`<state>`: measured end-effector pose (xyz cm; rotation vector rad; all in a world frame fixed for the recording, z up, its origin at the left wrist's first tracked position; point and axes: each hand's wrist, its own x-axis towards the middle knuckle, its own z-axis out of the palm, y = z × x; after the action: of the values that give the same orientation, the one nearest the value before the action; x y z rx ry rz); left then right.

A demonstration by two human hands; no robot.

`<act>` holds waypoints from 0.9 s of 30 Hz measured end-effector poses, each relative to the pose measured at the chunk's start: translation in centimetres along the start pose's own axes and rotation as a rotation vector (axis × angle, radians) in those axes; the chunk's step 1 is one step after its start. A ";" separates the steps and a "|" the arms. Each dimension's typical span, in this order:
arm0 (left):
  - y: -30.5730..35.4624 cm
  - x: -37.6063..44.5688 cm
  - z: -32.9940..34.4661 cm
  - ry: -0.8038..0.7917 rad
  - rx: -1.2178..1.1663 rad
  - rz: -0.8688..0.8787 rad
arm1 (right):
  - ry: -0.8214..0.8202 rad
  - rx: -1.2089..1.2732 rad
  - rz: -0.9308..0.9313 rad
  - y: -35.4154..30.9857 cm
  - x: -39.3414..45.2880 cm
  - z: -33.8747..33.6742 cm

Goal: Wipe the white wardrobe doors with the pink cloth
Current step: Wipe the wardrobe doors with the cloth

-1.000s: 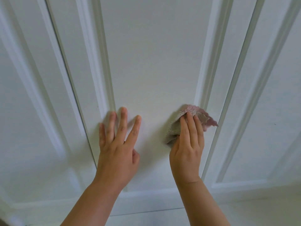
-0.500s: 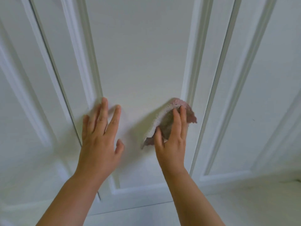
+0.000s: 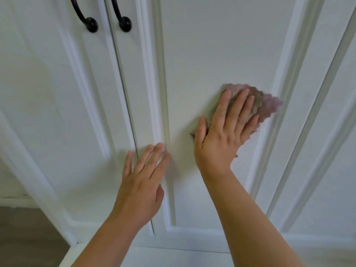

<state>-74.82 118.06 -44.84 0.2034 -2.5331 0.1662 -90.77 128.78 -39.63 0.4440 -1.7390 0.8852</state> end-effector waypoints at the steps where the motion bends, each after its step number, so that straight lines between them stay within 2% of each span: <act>1: -0.2 0.1 -0.3 0.014 -0.001 0.005 | -0.042 0.007 -0.120 -0.9 -1.1 0.4; 4: -0.8 0.3 -0.7 0.084 0.001 0.058 | -0.190 0.030 -0.457 -2.7 -4.8 1.1; 8: -2.7 0.9 -2.5 0.284 -0.070 0.061 | -0.378 0.065 -0.570 -2.4 -6.8 0.6; 11: -4.6 1.9 -4.3 0.335 -0.079 0.105 | -0.504 0.028 -0.835 -0.7 -5.6 -0.2; 13: -5.5 2.7 -5.2 0.357 -0.091 0.122 | -0.525 -0.017 -0.975 -0.3 -2.6 -0.7; 14: -6.0 3.4 -5.9 0.377 -0.100 0.113 | -0.486 -0.025 -0.946 -1.0 -0.3 -0.8; 18: -6.6 7.2 -9.0 0.453 -0.132 0.071 | -0.205 -0.031 -0.599 -6.6 9.0 -0.5; 20: -6.8 8.9 -11.3 0.464 -0.161 0.088 | -0.117 -0.056 -0.526 -8.9 12.9 -0.4; 24: -9.0 10.3 -14.5 0.528 -0.174 0.134 | -0.094 -0.002 -0.369 -10.8 16.6 -0.9; 27: -12.5 12.1 -17.3 0.654 -0.165 0.162 | -0.031 0.004 -0.351 -12.6 20.4 -1.0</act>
<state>-72.95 107.36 -22.89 -0.1110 -1.8958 0.0691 -88.74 123.95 -16.21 0.7426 -1.6219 0.6323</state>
